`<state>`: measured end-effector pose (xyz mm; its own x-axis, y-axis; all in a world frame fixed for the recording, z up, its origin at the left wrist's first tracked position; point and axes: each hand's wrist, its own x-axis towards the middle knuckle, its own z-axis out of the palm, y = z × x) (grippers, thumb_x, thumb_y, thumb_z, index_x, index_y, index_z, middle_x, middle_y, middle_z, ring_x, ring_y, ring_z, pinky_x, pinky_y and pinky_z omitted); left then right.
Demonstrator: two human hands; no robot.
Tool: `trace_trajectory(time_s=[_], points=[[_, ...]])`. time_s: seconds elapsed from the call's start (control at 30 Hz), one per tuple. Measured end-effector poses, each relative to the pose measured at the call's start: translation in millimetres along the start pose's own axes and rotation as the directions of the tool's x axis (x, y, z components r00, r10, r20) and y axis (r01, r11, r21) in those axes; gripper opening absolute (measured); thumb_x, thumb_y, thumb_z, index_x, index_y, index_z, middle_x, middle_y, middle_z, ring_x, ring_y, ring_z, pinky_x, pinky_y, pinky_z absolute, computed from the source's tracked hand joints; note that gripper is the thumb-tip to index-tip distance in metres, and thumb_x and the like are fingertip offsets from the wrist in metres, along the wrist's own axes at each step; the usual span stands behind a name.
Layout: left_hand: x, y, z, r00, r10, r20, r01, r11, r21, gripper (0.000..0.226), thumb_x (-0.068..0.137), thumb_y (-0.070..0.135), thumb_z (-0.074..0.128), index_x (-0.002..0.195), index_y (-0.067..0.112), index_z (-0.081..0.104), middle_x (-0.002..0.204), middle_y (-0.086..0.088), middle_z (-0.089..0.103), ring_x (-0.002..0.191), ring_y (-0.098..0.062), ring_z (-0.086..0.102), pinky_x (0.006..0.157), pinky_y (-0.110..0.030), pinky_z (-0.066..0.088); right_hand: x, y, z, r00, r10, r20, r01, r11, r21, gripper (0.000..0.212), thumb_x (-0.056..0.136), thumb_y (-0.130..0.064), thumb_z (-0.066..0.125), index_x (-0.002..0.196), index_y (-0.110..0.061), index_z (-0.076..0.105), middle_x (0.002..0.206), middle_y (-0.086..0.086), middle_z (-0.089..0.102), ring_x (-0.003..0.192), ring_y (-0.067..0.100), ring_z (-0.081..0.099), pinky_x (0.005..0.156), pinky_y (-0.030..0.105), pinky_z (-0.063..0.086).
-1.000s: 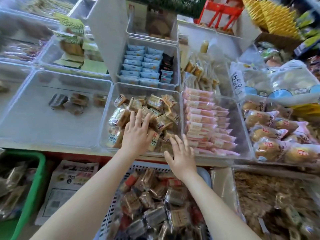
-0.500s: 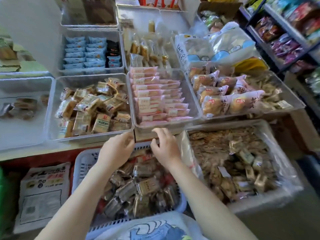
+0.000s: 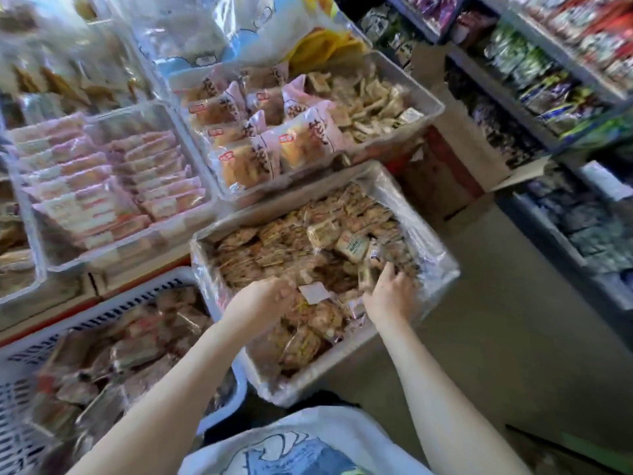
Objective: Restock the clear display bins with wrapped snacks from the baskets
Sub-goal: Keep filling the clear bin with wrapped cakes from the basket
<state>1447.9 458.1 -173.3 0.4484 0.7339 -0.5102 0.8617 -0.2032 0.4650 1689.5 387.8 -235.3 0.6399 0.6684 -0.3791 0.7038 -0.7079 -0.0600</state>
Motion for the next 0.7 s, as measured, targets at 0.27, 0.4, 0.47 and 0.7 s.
trace_trajectory(time_s=[0.27,0.4,0.47,0.7], points=[[17,30,16,0.999,-0.032,0.03,0.032,0.999,0.02,0.023,0.098,0.03,0.048,0.113,0.029,0.066,0.115,0.008,0.067,0.101,-0.016,0.064,0.081,-0.028,0.052,27,19,1,0.987,-0.114,0.114,0.108,0.993,0.052,0.095,0.075,-0.043,0.08,0.145,-0.011,0.025,0.137,0.013,0.05,0.121,0.031,0.055,0.103,0.047,0.043],[13,30,8,0.998,-0.054,-0.035,0.047,0.985,-0.164,0.016,0.098,0.031,0.054,0.106,0.03,0.067,0.104,0.009,0.07,0.082,-0.01,0.065,0.069,-0.029,0.054,-2,-6,-27,0.944,-0.331,0.007,0.322,0.923,0.209,0.091,0.079,-0.038,0.078,0.148,-0.015,0.023,0.143,0.013,0.037,0.123,0.03,0.049,0.089,0.033,0.047],[7,30,2,0.993,-0.108,-0.048,0.081,0.922,-0.38,0.015,0.097,0.035,0.057,0.108,0.031,0.066,0.096,0.012,0.07,0.073,-0.007,0.066,0.063,-0.024,0.053,-25,-31,-39,0.875,-0.481,-0.051,0.475,0.834,0.279,0.093,0.082,-0.04,0.078,0.151,-0.019,0.02,0.145,0.009,0.032,0.128,0.026,0.043,0.088,0.028,0.044],[-31,-19,-36,0.966,-0.222,-0.136,0.005,0.539,-0.842,0.028,0.092,0.021,0.069,0.119,0.019,0.061,0.092,0.007,0.072,0.074,0.0,0.07,0.065,-0.021,0.056,-87,-140,-46,0.646,-0.759,-0.081,0.76,0.63,0.161,0.102,0.081,-0.032,0.08,0.158,-0.013,0.015,0.149,0.009,0.031,0.136,0.029,0.033,0.107,0.039,0.037]])
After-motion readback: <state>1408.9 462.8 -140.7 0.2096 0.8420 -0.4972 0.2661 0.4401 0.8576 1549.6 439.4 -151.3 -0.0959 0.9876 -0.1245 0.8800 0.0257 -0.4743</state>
